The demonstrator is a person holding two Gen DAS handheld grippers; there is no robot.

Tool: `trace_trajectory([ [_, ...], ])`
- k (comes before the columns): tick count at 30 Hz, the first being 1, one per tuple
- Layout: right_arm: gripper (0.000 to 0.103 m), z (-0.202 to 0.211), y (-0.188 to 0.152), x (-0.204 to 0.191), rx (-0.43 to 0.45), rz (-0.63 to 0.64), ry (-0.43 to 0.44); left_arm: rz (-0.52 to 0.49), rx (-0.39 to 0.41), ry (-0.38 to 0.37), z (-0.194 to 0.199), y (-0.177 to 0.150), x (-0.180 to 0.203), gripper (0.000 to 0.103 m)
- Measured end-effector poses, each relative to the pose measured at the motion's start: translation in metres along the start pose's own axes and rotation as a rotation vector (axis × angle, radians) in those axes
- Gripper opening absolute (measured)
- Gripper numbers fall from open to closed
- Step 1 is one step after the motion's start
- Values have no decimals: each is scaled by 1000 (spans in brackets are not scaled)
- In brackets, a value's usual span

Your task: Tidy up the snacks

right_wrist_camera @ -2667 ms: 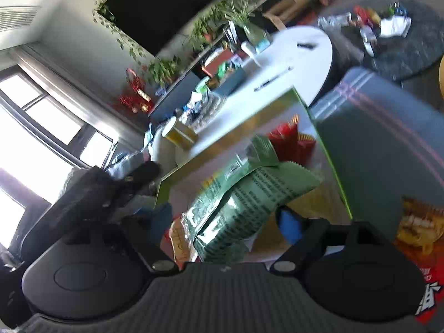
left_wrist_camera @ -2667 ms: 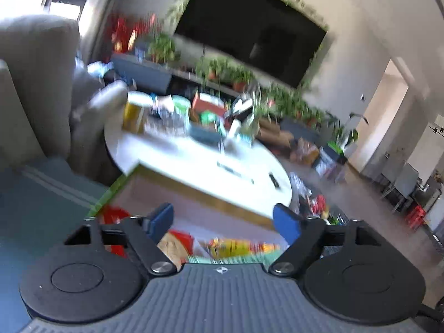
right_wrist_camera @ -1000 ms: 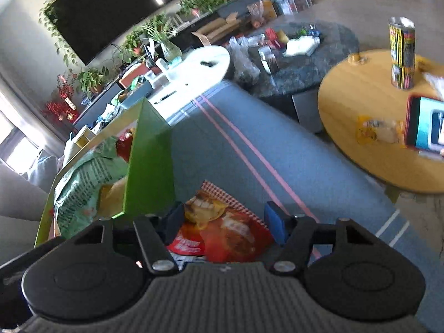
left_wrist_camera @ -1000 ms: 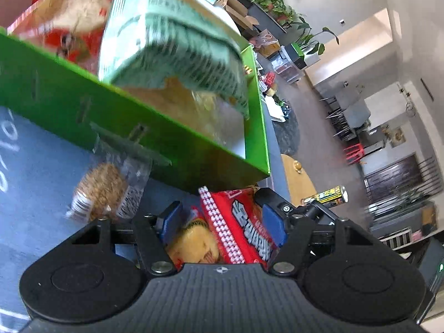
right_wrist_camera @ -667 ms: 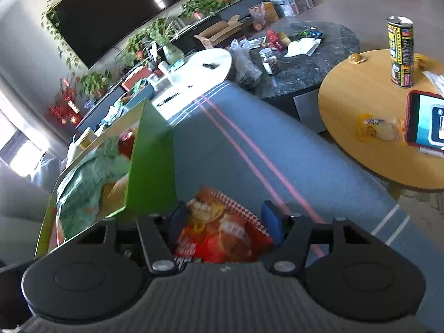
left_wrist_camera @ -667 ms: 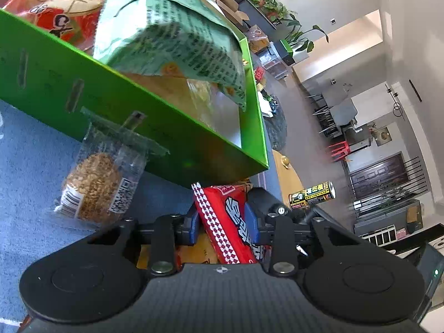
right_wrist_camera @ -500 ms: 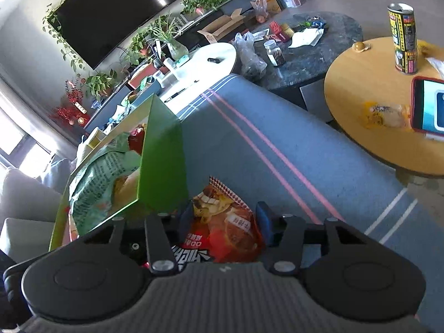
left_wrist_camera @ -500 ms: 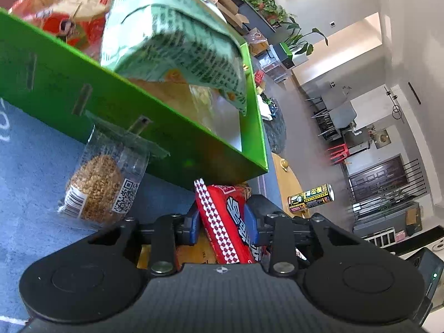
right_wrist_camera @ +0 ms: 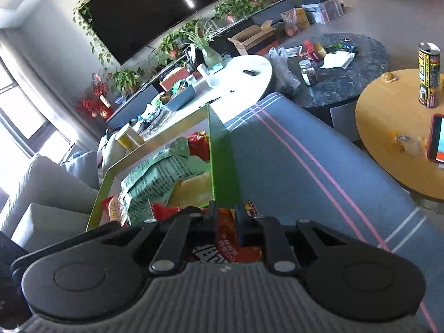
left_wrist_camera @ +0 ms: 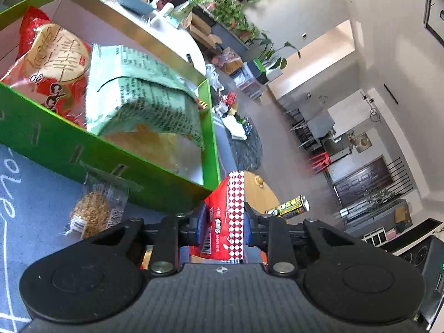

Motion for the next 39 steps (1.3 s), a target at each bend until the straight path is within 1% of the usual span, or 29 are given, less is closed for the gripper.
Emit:
trace_trajectory([
  [2, 42, 0, -2, 13, -7, -64, 18, 29, -20, -5, -1, 2, -9, 22],
  [5, 42, -1, -7, 30, -18, -115, 17, 59, -27, -25, -1, 3, -12, 22],
  [6, 49, -2, -9, 34, -32, -134, 26, 57, -19, -34, 1, 5, -8, 22],
  [7, 54, -2, -12, 36, -48, -154, 55, 44, -9, -44, 4, 7, -5, 22],
  [8, 70, -2, -14, 37, -57, -172, 99, 30, 0, -50, 8, 8, -1, 22],
  [9, 92, 0, -15, 37, -56, -183, 142, 14, 14, -50, 12, 10, 1, 22],
  [10, 101, 0, -15, 34, -54, -172, 170, -3, 30, -53, 17, 12, 5, 22],
  [11, 103, 2, -15, 30, -43, -153, 198, -13, 37, -67, 21, 13, 8, 22],
  [13, 103, 4, -11, 21, -24, -105, 240, -22, 48, -80, 27, 16, 11, 22],
  [14, 103, 2, -9, 16, -33, -98, 287, -24, 50, -92, 30, 18, 13, 22],
  [18, 103, -9, -7, 1, -124, -148, 503, 8, 56, -142, 42, 28, 10, 22],
  [20, 103, -13, -7, -4, -128, -181, 562, 27, 56, -171, 47, 35, 9, 22],
  [21, 99, -13, -6, -8, -126, -177, 587, 32, 58, -175, 50, 38, 8, 22],
  [22, 91, -13, -5, -13, -129, -176, 613, 32, 73, -162, 54, 42, 6, 22],
  [23, 79, -13, -3, -19, -136, -175, 621, 29, 94, -149, 57, 45, 2, 22],
  [24, 74, -13, -1, -23, -133, -160, 612, 36, 107, -150, 58, 49, 0, 22],
  [26, 70, -15, 3, -33, -127, -125, 600, 69, 120, -163, 63, 57, -6, 22],
  [29, 67, -19, 12, -53, -141, -83, 584, 93, 152, -165, 72, 68, -17, 22],
  [35, 67, -32, 25, -79, -151, 5, 551, 123, 231, -161, 83, 96, -27, 22],
  [39, 67, -44, 35, -94, -156, 33, 532, 147, 255, -165, 87, 113, -35, 22],
])
Point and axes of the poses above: each gripper's, at about its wrist camera, not at the fingertips, and z roughly against the way its jaws point, x to its right, y to its top, the point moved 7 cm from there along -z, roughly the way its jaws point, and after that the axes turned 7 degrees about z, right-handed, at the moved point
